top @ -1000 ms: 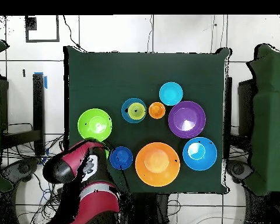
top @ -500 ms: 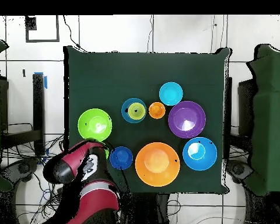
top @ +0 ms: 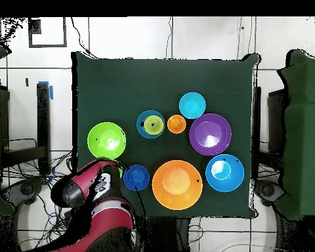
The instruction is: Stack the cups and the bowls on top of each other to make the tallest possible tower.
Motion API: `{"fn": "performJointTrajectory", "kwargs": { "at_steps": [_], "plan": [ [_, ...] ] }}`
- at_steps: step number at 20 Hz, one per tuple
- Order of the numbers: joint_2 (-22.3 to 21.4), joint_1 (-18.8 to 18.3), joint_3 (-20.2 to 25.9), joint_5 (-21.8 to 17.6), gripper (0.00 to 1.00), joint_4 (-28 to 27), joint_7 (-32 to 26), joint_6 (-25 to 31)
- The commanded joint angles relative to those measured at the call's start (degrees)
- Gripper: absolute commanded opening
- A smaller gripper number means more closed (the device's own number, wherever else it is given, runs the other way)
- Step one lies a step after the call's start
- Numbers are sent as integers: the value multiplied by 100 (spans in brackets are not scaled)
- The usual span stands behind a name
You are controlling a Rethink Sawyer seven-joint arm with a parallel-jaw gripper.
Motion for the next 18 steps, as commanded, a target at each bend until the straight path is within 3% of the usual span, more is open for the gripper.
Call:
{"fn": "performJointTrajectory", "kwargs": {
  "at_steps": [1,18],
  "plan": [
    [416,102,305,-286,100,-308,160,-63],
    [508,312,193,-249,100,-440,237,-120]
  ]
}}
